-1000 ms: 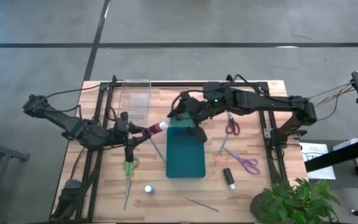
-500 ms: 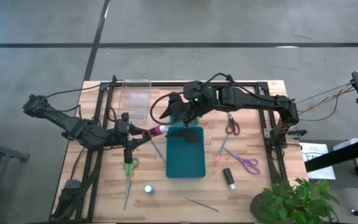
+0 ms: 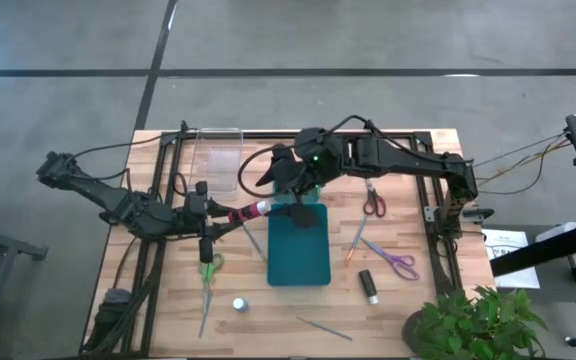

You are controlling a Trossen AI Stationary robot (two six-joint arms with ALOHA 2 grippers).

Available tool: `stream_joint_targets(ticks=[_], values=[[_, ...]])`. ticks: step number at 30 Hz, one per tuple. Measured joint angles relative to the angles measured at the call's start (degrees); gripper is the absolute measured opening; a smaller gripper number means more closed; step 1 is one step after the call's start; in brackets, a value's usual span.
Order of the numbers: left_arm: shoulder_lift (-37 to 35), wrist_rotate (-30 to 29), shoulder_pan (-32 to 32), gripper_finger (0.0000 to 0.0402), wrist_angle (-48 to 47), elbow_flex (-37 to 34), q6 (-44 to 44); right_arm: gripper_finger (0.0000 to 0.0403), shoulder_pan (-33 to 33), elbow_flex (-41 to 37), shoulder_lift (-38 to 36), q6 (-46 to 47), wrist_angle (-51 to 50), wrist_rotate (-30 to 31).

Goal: Pick & Place Paint Supplies
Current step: Put the red paint bottle into the green bin

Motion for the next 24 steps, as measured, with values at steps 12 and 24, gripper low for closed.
stream_joint_targets(ticks=[12,24], values=[[0.0,0.0,0.01,0.0136,1.34,0.0,-0.07,0.0313,0.49,-0.09,0.67,1.24,0.26,1.28],[0.0,-0.02,0.01,0.0136,1.7,0.0,-0.17,0.0217,0.49,-0.17,0.67,1.55,0.47,-0.6]])
